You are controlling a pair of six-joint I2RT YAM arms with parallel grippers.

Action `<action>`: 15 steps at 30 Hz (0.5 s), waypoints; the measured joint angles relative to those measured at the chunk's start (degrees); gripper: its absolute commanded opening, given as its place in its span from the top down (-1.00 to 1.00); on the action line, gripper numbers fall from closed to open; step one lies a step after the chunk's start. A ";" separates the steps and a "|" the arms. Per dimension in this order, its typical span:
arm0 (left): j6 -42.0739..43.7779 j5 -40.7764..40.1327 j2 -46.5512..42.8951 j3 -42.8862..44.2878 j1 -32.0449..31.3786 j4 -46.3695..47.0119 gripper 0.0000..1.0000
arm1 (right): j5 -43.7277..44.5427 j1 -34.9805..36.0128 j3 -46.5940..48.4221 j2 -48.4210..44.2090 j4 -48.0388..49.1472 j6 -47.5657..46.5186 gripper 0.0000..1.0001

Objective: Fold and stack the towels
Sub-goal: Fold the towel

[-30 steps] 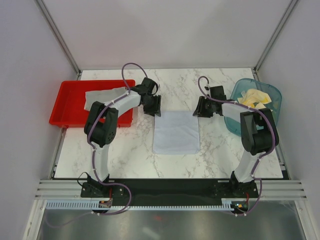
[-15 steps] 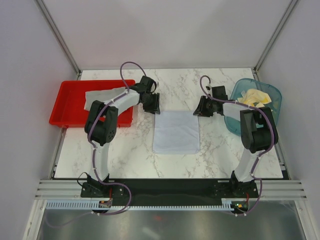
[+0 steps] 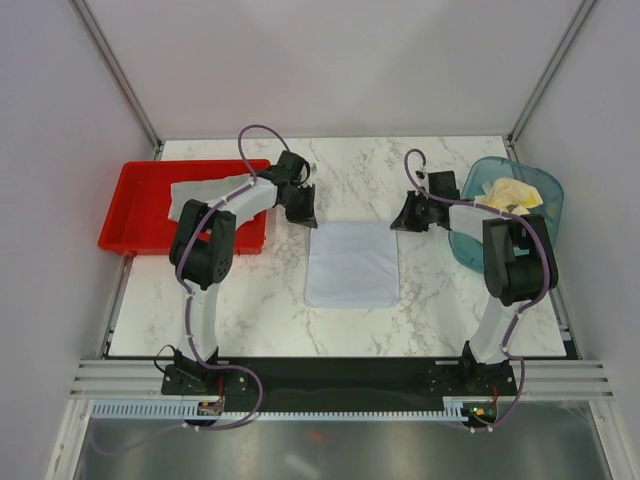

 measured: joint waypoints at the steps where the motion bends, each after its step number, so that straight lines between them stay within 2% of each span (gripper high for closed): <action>1: 0.00 0.46 0.00 0.02 0.26 0.02 0.96 | -0.24 -0.22 0.00 0.00 0.02 -0.11 1.00; 2: 0.00 0.94 0.00 0.04 0.50 0.02 0.94 | -0.50 -0.39 0.02 0.00 0.02 -0.15 1.00; 3: 0.02 1.25 0.00 0.09 0.79 0.02 0.78 | -0.79 -0.55 0.00 0.00 0.02 -0.20 1.00; 4: 0.09 1.36 0.00 0.20 1.01 0.09 0.51 | -1.03 -0.55 0.00 0.00 0.02 -0.22 0.92; 6: 0.13 1.36 0.00 0.59 1.38 0.02 0.36 | -1.42 -0.57 0.00 0.00 0.02 -0.28 0.83; 7: 0.02 1.40 0.00 0.81 1.51 0.02 0.30 | -1.70 -0.57 0.00 0.00 0.02 -0.26 0.71; 15: -0.02 2.78 0.26 2.16 2.47 0.22 0.34 | -2.34 -0.59 0.02 0.09 0.48 -0.11 0.50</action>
